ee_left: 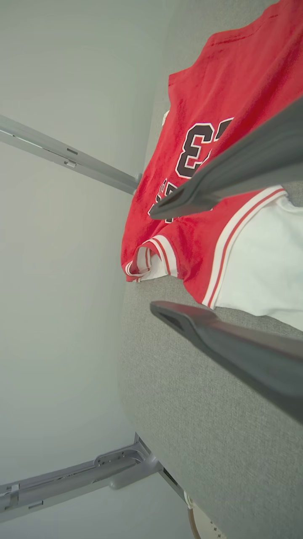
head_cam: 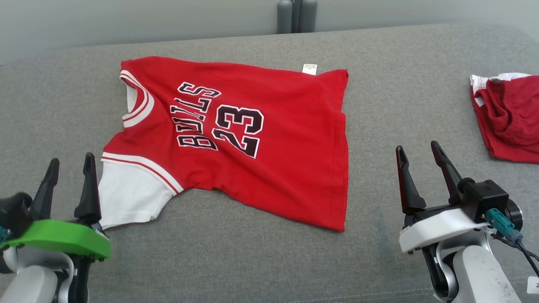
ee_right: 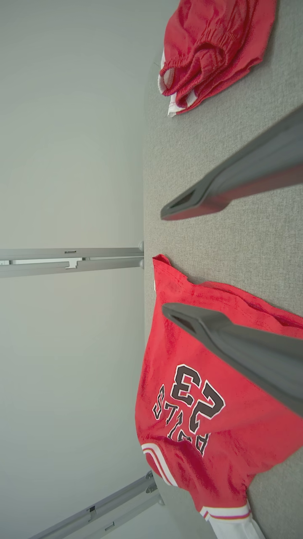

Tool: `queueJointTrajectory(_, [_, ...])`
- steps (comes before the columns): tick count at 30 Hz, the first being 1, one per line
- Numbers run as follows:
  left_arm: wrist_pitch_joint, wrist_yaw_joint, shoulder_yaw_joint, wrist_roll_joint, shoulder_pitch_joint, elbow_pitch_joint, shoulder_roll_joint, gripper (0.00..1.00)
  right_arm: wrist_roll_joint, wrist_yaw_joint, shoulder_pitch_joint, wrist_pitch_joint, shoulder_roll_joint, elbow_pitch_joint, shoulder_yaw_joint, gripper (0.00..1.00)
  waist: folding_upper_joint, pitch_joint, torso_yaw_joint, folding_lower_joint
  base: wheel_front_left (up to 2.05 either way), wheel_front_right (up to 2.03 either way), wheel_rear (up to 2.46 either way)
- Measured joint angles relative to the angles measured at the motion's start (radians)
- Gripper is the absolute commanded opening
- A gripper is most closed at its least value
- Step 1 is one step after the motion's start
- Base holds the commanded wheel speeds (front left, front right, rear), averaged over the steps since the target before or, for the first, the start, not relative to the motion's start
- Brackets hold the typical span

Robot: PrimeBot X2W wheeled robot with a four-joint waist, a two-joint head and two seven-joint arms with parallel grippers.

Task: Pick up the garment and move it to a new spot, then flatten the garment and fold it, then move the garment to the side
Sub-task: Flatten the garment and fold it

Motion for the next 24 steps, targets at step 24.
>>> queueJointTrajectory(24, [-0.012, 0.076, 0.054, 0.085, 0.29, -0.137, -0.093, 1.0, 0.044, 0.0, 0.129, 0.007, 0.024, -0.047, 0.026, 1.0, 0.0, -0.121, 0.024, 0.0, 0.0, 0.0, 0.0])
